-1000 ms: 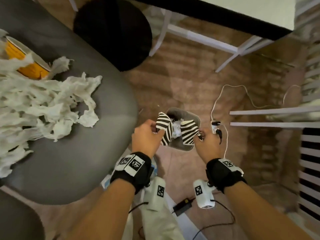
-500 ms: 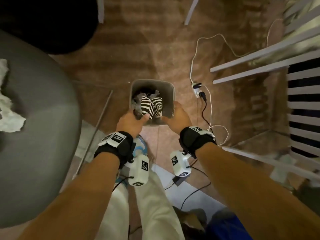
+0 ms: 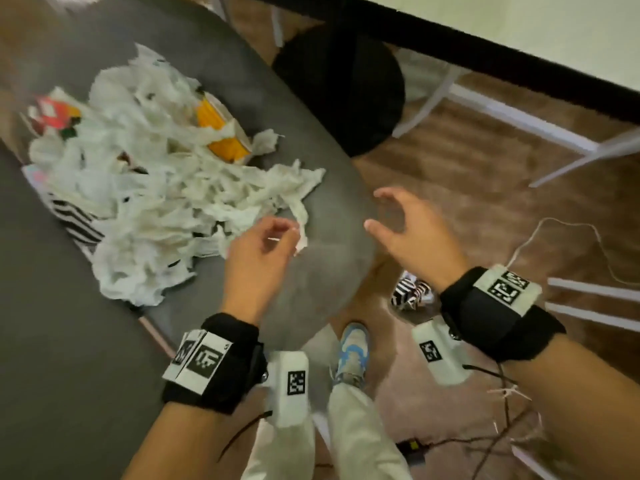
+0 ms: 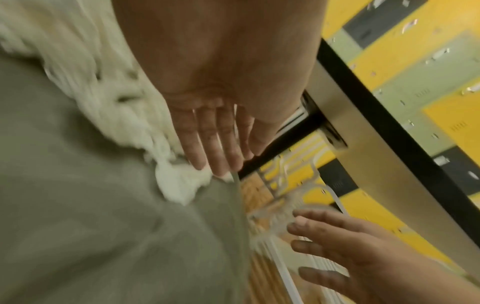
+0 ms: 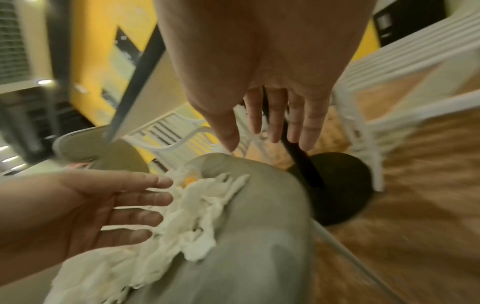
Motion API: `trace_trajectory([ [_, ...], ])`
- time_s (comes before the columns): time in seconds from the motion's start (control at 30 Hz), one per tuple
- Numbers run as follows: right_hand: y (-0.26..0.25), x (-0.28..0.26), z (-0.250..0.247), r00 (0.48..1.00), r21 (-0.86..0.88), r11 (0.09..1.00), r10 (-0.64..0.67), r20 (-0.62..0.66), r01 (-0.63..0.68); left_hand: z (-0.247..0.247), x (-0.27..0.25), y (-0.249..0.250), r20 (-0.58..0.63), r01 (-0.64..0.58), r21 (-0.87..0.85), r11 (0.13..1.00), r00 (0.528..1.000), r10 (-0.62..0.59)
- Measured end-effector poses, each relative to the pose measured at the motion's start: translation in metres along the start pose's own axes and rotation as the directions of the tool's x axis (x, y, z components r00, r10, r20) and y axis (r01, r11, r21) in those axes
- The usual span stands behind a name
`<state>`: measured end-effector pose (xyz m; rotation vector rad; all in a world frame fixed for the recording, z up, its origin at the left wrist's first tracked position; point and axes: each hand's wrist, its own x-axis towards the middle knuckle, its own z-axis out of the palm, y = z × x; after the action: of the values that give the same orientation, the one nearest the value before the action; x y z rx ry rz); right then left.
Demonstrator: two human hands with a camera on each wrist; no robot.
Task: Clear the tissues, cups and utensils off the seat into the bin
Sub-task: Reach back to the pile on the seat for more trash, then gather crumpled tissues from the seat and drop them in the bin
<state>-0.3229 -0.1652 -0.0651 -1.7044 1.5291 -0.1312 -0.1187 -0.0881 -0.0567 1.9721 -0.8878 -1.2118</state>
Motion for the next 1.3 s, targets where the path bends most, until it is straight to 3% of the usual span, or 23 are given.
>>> trace_trajectory([
  [0.07, -0.035, 0.022, 0.019, 0.994, -0.094, 0.990, -0.098, 0.051, 0.102, -0.037, 0.011, -0.013, -0.201, -0.036, 0.214, 0.976, 0.976, 0.080],
  [0.13, -0.063, 0.038, 0.043, 0.979, -0.213, 0.959, -0.167, 0.118, 0.189, -0.063, 0.022, -0.029, -0.300, 0.004, 0.459, 0.888, 0.942, 0.150],
  [0.2, -0.083, 0.050, 0.069, 0.966, -0.301, 0.931, -0.145, 0.215, 0.207, -0.076, 0.032, -0.048, -0.265, 0.100, 0.561, 0.822, 0.962, 0.064],
  [0.3, -0.096, 0.059, 0.099, 0.936, -0.430, 0.894, 0.040, 0.351, 0.123, -0.071, 0.041, -0.072, -0.146, 0.196, 0.626, 0.755, 0.980, -0.133],
  [0.37, -0.096, 0.058, 0.111, 0.945, -0.508, 0.851, 0.048, 0.323, 0.131, -0.065, 0.040, -0.083, -0.155, 0.169, 0.638, 0.752, 0.984, -0.089],
  [0.5, -0.085, 0.048, 0.120, 0.969, -0.477, 0.849, -0.146, 0.201, 0.227, -0.072, 0.036, -0.093, -0.311, 0.125, 0.507, 0.853, 0.949, 0.046],
  [0.63, -0.078, 0.039, 0.110, 0.963, -0.398, 0.879, -0.217, 0.158, 0.264, -0.085, 0.028, -0.090, -0.409, 0.028, 0.358, 0.933, 0.903, 0.130],
  [0.83, -0.075, 0.029, 0.095, 0.939, -0.223, 0.922, -0.337, -0.063, 0.316, -0.093, 0.014, -0.084, -0.490, 0.005, 0.211, 0.978, 0.866, 0.101],
  [0.93, -0.082, 0.023, 0.088, 0.952, -0.136, 0.954, -0.284, -0.112, 0.268, -0.092, 0.011, -0.076, -0.491, -0.027, 0.131, 0.991, 0.867, 0.088],
  [1.1, -0.083, 0.017, 0.087, 0.973, -0.085, 0.981, -0.183, -0.144, 0.172, -0.090, 0.004, -0.065, -0.484, 0.012, -0.086, 0.996, 0.873, -0.052],
  [1.3, -0.085, 0.011, 0.085, 0.983, 0.039, 0.997, -0.060, -0.172, 0.068, -0.093, -0.004, -0.065, -0.525, -0.018, -0.104, 0.994, 0.850, -0.040],
])
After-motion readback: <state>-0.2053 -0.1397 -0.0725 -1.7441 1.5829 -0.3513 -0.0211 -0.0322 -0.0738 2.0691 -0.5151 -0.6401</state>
